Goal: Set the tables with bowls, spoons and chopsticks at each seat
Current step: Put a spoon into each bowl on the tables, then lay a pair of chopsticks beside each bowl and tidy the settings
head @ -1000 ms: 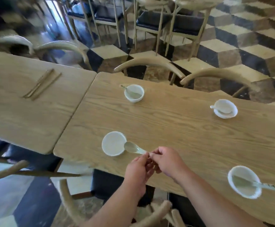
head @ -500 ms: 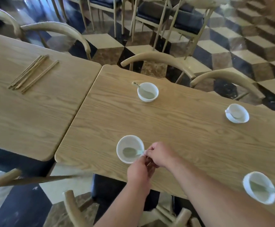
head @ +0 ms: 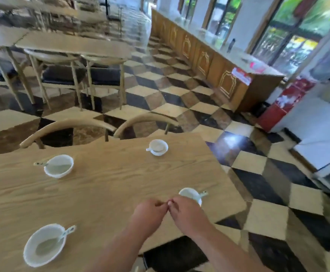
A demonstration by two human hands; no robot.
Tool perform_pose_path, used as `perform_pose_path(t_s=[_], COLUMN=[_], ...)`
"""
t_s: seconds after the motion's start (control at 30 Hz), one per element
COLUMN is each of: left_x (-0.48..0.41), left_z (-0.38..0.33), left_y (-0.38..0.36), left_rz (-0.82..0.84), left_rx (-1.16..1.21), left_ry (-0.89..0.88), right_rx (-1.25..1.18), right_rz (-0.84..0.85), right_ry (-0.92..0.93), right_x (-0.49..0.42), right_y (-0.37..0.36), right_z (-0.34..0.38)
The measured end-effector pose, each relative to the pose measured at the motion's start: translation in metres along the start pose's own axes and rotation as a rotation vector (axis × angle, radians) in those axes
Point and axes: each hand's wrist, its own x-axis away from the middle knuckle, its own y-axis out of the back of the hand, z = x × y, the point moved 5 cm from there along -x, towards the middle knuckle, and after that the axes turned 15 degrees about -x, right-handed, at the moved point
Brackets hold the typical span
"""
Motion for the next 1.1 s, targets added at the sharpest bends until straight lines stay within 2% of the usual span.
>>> perform_pose_path(t_s=[0.1,0.17,0.23,0.43,0.6,0.7,0.8,0.93,1.1], left_x=[0.016,0.031,0.049,0.11,0.146,0.16,0.154,0.129,0.043], left_z=[-0.118,-0.184,-0.241,-0.39,-0.475,-0.523,-0.569,-0.6,-0.658], left_y=[-0.061,-0.106,-0.159,-0.324,-0.434,-0.474,-0.502,-0.523,-0.562], left_rz=[0.055,0.031,-0.013,-0.097,-0.034,-0.02,-0.026,-0.014,0.055], left_rx=[-0.307,-0.486,-0.717,-1.038,-1.108,-1.16,-1.126,-1.098,-1.076], left_ry=[-0.282,-0.416,-0.53,-0.797,-0.872,-0.968,-1.034,-1.05,-1.019], right_rx=[0.084,0.141,0.152,-0.001,-0.024,-0.005,-0.015,-0.09,-0.071], right_rz=[-0.162,-0.243,-0.323,-0.559,-0.593,-0.688,-0.707,-0.718,-0.695], right_ry=[0.03,0.045,-0.01,-0.223,-0.453,-0.487,-0.555,-0.577,-0.577], right_x=[0.049,0.085,0.123,0.249,0.328,0.343,0.341,0.335,0.278], right_y=[0.103,0.164,0.219,0.353,0.424,0.46,0.486,0.509,0.573], right_z=[-0.068,-0.112,-0.165,-0.333,-0.433,-0.48,-0.526,-0.538,-0.576])
